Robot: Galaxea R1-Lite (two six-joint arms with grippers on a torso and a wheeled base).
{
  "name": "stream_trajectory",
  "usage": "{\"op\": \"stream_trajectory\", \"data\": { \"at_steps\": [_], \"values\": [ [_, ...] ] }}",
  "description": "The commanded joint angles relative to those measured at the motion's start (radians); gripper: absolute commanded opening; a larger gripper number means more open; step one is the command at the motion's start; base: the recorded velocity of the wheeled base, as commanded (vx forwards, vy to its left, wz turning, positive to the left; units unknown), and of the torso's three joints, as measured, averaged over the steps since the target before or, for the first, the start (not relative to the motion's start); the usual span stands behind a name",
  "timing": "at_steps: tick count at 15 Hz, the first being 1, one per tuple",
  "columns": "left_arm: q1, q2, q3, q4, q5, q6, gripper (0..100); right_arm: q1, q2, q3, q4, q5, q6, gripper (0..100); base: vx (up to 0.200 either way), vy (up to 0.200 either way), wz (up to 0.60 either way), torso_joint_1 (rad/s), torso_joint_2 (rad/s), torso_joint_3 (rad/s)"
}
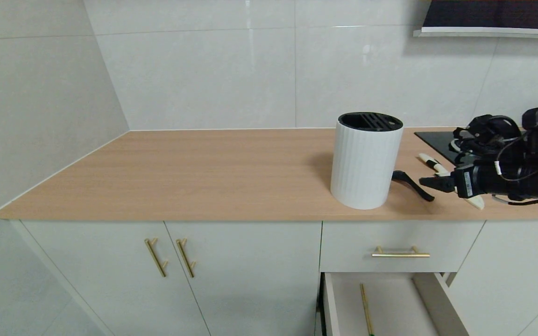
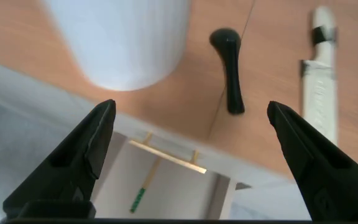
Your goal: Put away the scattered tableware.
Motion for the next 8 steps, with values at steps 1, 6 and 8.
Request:
{"op": "stream_trajectory", "data": {
  "at_steps": [1,6,8],
  "values": [
    [0.0,0.001,0.0,0.0,0.001,-0.001,100,-0.053,0.211,-0.1,-0.038,0.052,-0.019,100,0.0,0.0,0.0,0.0,0.0,0.0],
    [0.0,0.001,0.0,0.0,0.001,-0.001,100,-0.054,0.323,-0.116,-0.155,0.055,-0.016,100,0.0,0.0,0.0,0.0,0.0,0.0],
    [0.0,0.001,0.0,0.0,0.001,-0.001,100,-0.054,0.362,-0.136,-0.158,0.064,-0.016,100,0.0,0.0,0.0,0.0,0.0,0.0]
  ]
}}
